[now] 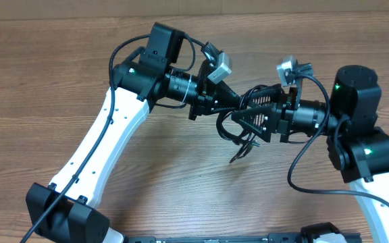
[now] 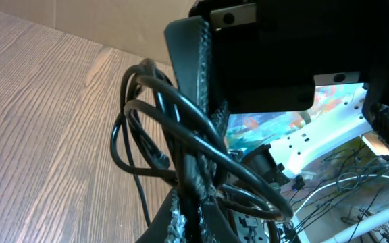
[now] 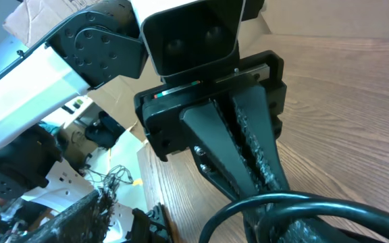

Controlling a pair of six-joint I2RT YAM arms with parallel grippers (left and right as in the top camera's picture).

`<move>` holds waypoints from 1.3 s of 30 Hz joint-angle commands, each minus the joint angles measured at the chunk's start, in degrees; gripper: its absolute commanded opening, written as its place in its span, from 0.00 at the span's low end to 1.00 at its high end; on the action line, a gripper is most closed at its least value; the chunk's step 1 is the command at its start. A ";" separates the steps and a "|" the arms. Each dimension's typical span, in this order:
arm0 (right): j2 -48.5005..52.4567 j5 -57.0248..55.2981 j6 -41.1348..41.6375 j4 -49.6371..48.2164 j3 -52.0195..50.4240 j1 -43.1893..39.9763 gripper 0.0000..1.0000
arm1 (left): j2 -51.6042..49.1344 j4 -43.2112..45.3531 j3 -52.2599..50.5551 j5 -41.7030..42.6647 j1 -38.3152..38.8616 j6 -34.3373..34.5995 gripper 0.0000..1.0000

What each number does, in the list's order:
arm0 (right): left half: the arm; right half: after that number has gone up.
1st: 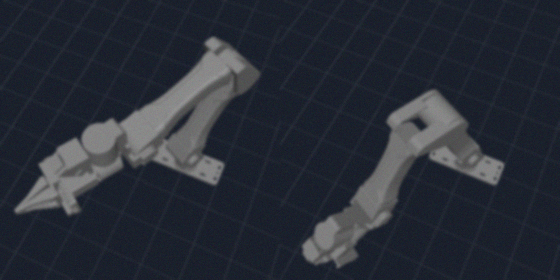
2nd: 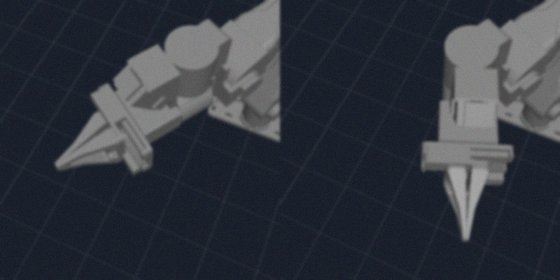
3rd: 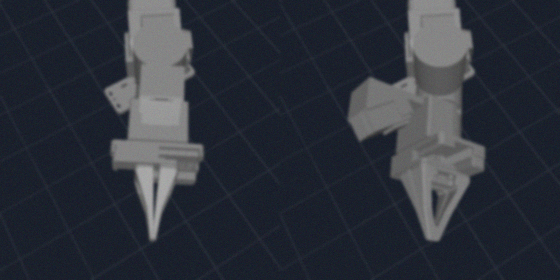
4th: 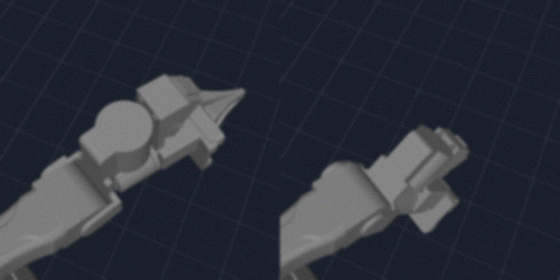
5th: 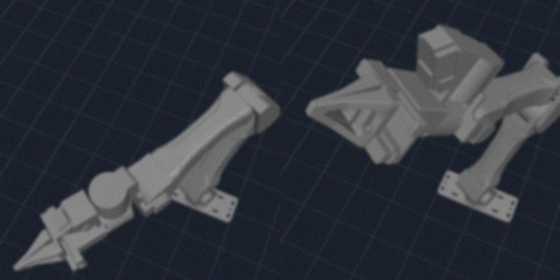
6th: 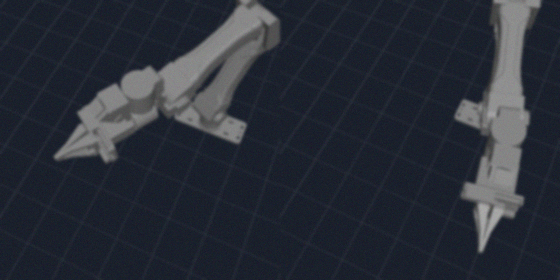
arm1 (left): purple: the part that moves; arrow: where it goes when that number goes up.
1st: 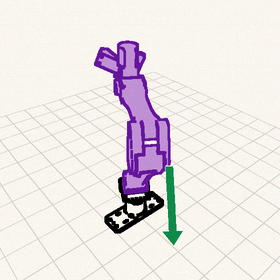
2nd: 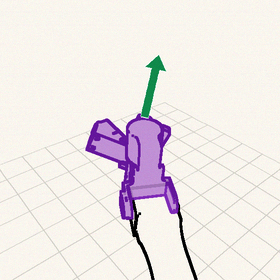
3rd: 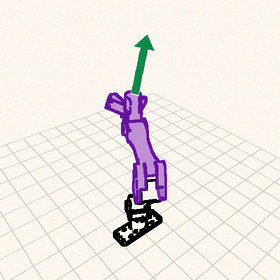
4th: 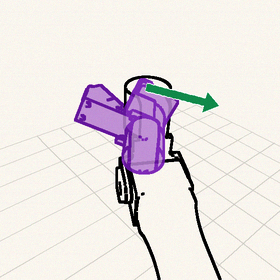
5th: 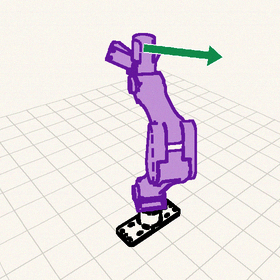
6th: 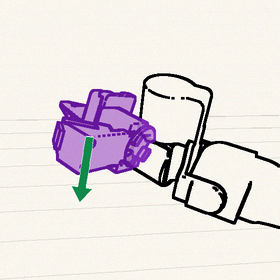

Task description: Untangle cables

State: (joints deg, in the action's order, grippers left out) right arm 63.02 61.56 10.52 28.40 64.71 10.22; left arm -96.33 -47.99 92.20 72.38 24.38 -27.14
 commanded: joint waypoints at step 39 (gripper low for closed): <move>1.11 25.66 0.22 -14.08 1.27 0.31 0.65 | 1.20 -0.66 1.18 -21.68 -7.98 20.55 0.04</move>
State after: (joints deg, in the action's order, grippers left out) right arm 64.99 80.40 10.92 16.16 64.71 10.17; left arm -96.01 -48.14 92.20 56.62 18.02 -8.75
